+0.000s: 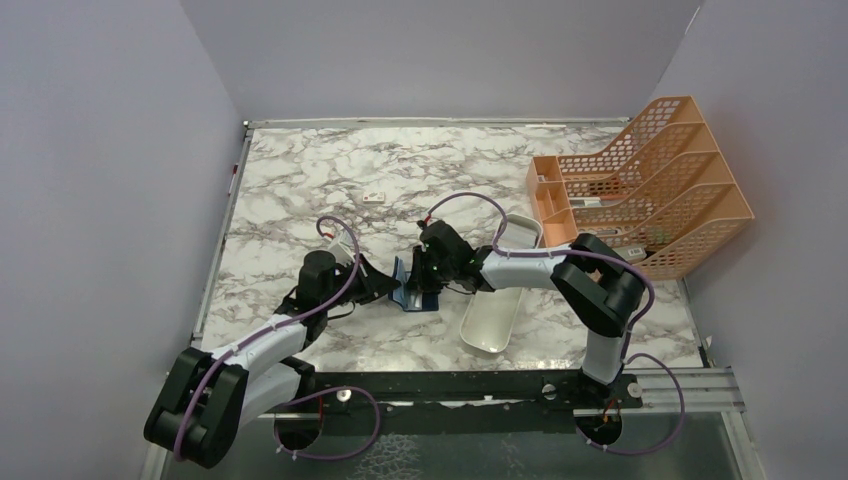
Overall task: Put the credit cards into the card holder
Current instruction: Turn over the card slot in the card holder.
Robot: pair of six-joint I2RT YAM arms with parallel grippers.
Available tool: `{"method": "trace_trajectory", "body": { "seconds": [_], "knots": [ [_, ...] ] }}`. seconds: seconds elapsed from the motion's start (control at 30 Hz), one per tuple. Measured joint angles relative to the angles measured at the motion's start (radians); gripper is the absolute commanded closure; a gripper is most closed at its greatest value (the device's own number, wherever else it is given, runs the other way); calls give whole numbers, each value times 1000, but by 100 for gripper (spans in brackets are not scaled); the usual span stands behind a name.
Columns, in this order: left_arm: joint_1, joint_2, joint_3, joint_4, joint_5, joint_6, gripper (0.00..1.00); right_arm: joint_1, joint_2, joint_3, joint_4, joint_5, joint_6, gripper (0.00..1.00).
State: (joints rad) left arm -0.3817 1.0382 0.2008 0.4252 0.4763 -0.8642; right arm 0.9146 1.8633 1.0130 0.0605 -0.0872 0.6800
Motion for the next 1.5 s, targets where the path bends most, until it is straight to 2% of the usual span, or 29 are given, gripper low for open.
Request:
{"method": "trace_trajectory", "body": {
  "seconds": [0.17,0.23,0.43,0.57,0.63,0.8,0.87,0.9,0.93,0.97,1.13,1.17,1.2,1.23,1.27,1.3,1.5],
  "knots": [
    [0,0,0,4,6,-3,93,0,4,0,7,-9,0,83],
    [0,0,0,4,6,-3,100,0,4,0,8,-11,0,83],
    [0,6,-2,14,9,-7,100,0,4,0,10,-12,0,82],
    [0,11,-2,21,12,-8,92,0,7,0,14,-16,1,82],
    [0,11,-2,22,12,-9,100,0,9,0,21,-19,1,82],
    [0,12,-2,23,13,-10,100,0,10,0,23,-21,1,81],
    [0,12,-2,23,13,-10,88,0,10,0,23,-22,1,81],
    [0,12,-2,23,13,-10,87,0,10,0,23,-22,1,81],
    [0,12,-2,23,13,-10,90,0,10,0,23,-22,1,81],
    [0,13,-2,23,13,-11,100,0,10,0,23,-23,1,81],
    [0,13,-2,24,14,-14,100,0,10,0,24,-23,2,81],
    [0,13,-2,24,14,-14,95,0,10,0,24,-23,2,81],
    [0,13,-2,24,14,-14,85,0,10,0,24,-23,2,81],
    [0,13,-2,24,14,-14,83,0,10,0,24,-23,2,80],
    [0,13,-2,24,14,-12,95,0,10,0,24,-24,2,80],
    [0,13,-2,24,14,-17,100,0,10,0,24,-24,2,80],
    [1,23,-2,37,25,-16,100,0,10,2,24,-30,3,80]
  ]
}}
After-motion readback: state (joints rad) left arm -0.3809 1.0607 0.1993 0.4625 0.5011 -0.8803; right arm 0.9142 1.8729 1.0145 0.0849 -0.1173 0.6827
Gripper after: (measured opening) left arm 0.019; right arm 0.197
